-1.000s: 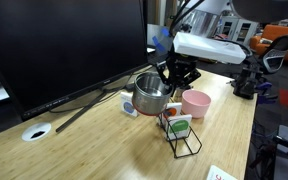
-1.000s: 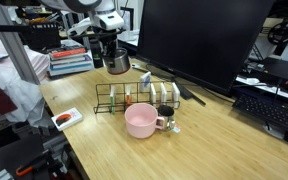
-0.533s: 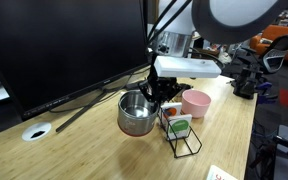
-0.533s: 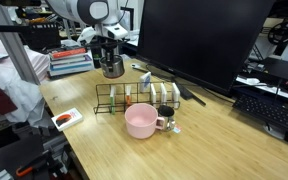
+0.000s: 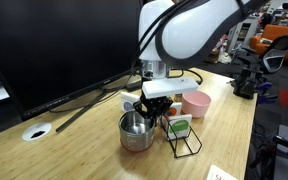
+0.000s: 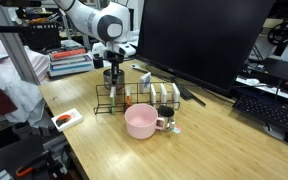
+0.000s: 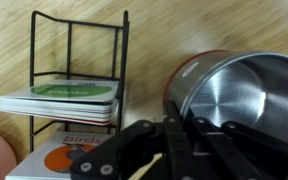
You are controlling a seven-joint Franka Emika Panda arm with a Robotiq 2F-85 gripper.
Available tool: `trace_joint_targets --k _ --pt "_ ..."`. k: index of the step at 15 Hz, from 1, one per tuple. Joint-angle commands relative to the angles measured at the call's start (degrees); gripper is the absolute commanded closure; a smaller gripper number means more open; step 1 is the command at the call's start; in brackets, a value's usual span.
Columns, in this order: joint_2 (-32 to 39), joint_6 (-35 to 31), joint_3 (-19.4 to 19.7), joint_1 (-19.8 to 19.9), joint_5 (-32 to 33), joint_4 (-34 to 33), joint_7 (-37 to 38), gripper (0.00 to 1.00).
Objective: Move the silver bowl to the left side of the desk
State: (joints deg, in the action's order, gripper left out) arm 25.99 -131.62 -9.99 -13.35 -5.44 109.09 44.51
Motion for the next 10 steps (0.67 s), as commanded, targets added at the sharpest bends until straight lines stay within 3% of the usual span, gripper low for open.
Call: trace_joint_targets --k 1,3,4,5,10 --pt "2.5 6.2 1.2 -0.5 -1.9 -5.0 -2.3 0.98" --pt "3.3 8.0 1.4 -0.5 -2.4 -6.4 -2.3 0.98" --pt "3.5 8.6 1.6 -0.5 -2.5 -7.0 -2.2 0.67" --pt "3.8 9.3 1.7 -0.5 -2.8 -7.6 -2.2 0.66" --pt "3.8 11.8 2.1 -0.2 -4.0 -9.4 -2.3 0.31"
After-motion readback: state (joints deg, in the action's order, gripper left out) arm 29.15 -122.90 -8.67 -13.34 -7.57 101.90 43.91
